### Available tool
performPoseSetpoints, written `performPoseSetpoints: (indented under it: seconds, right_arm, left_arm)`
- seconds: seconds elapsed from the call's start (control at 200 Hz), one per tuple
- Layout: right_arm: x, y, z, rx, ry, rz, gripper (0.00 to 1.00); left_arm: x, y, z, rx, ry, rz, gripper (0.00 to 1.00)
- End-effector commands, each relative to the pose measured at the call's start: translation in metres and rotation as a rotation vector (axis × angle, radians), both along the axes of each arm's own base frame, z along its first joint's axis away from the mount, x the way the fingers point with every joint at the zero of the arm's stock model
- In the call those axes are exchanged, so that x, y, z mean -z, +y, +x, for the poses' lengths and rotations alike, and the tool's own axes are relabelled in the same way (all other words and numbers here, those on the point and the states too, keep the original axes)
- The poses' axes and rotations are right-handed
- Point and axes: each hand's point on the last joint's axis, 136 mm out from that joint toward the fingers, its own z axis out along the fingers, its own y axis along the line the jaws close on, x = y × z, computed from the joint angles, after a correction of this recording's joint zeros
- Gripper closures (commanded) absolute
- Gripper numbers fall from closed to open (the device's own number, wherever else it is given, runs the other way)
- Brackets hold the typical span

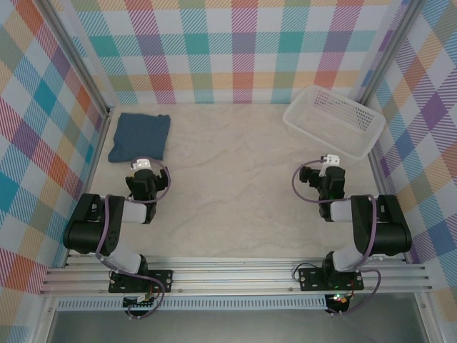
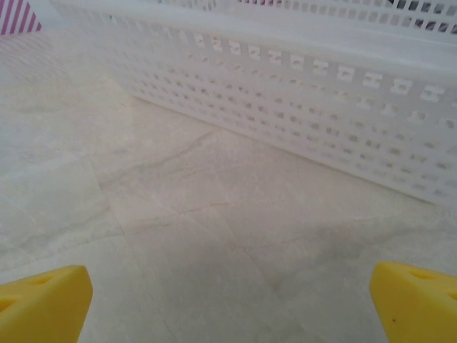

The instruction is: Fold and stack the t-shirts

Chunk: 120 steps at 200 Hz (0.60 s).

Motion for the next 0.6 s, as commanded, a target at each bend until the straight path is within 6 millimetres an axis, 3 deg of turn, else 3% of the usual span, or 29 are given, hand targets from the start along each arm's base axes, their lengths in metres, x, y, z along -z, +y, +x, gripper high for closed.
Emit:
performPoseSetpoints:
  seconds: [0.0, 0.595]
  right_arm:
    - [-0.0138, 0.003, 0.0095, -0.016, -0.049, 0.002, 0.0]
    - [-0.0142, 0.0052, 0.0102, -0.029, -0.047, -0.005, 0.0]
  left_arm:
    - [-0.0145, -0.0039, 0.0093, 0.02, -0.05, 0.009, 0.0]
    - [-0.0144, -0.0065, 0.0084, 0.032, -0.045, 0.013, 0.0]
